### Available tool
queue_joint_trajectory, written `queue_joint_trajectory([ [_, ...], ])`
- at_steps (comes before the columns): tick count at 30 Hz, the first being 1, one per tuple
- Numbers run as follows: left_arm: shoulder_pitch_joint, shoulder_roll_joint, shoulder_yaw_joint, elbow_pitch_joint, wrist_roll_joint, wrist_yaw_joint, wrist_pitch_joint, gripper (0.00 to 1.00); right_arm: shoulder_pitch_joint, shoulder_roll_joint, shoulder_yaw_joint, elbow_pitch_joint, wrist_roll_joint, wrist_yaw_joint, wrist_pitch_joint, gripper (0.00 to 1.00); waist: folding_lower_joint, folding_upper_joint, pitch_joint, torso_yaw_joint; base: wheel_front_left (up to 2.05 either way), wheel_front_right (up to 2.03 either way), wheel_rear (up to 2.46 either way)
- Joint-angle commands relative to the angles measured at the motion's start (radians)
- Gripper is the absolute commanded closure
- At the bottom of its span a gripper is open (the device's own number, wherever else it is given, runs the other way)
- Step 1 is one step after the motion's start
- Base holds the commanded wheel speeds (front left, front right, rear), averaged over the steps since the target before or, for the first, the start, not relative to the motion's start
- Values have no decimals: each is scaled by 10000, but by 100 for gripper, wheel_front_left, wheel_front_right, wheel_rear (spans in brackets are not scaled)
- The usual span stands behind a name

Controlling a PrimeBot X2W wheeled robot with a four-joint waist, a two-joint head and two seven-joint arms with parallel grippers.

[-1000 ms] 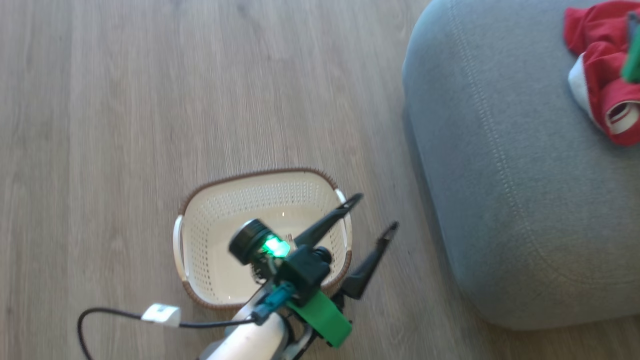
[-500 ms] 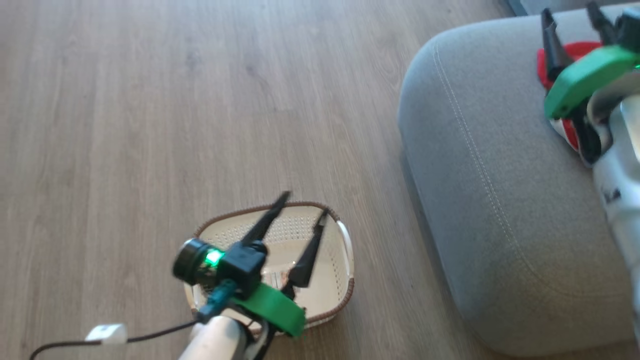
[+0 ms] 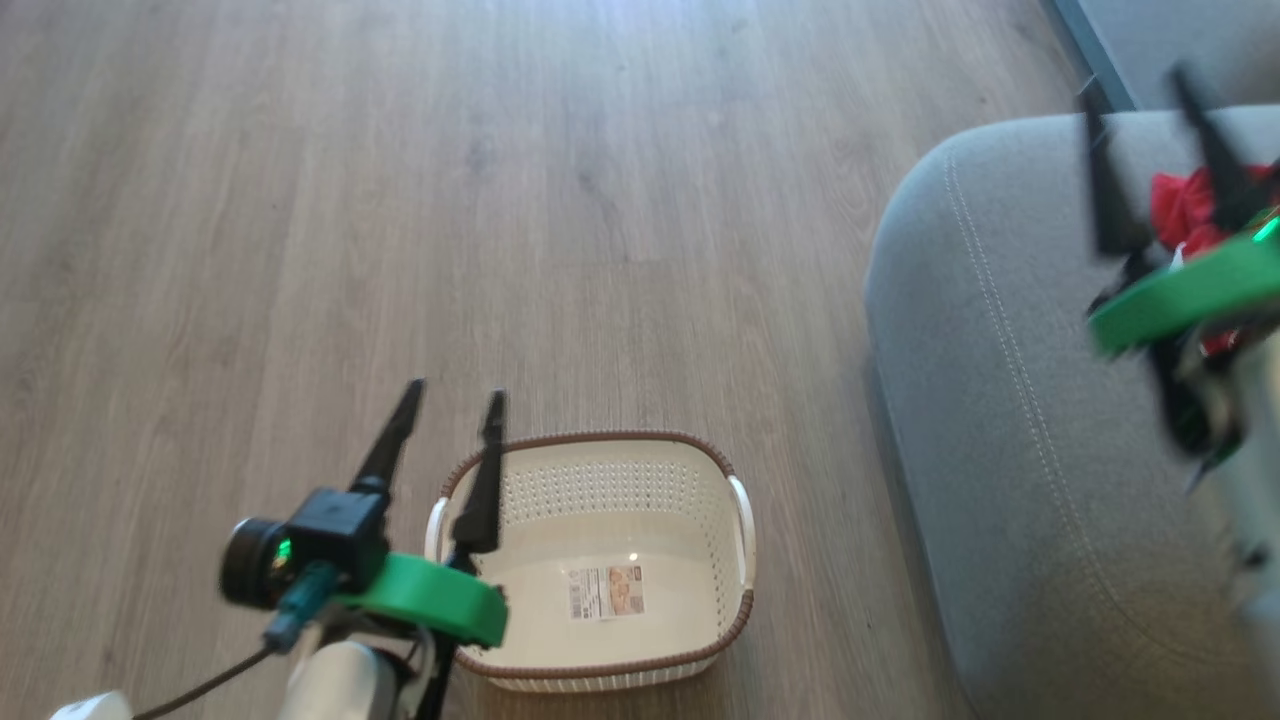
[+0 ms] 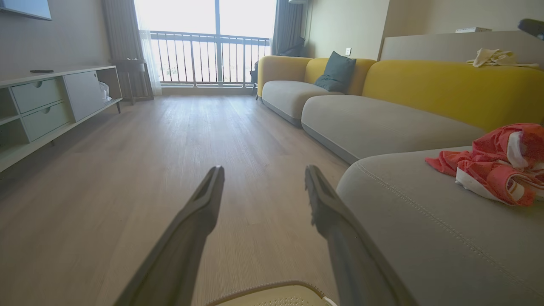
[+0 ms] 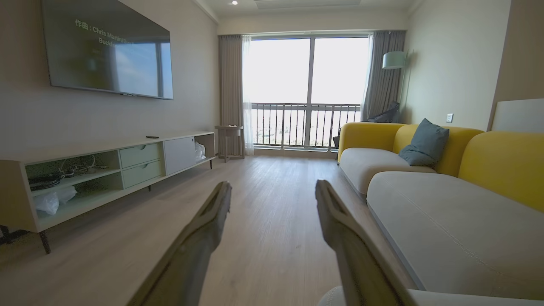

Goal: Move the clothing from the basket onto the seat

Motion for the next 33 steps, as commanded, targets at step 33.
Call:
queue_joint_trajectory([
  [33, 997, -45, 998, -201, -46, 941, -51, 0, 4861, 3279, -1368, -2127, -2351, -4, -64, 0, 1, -1, -175, 681, 0, 0, 0],
])
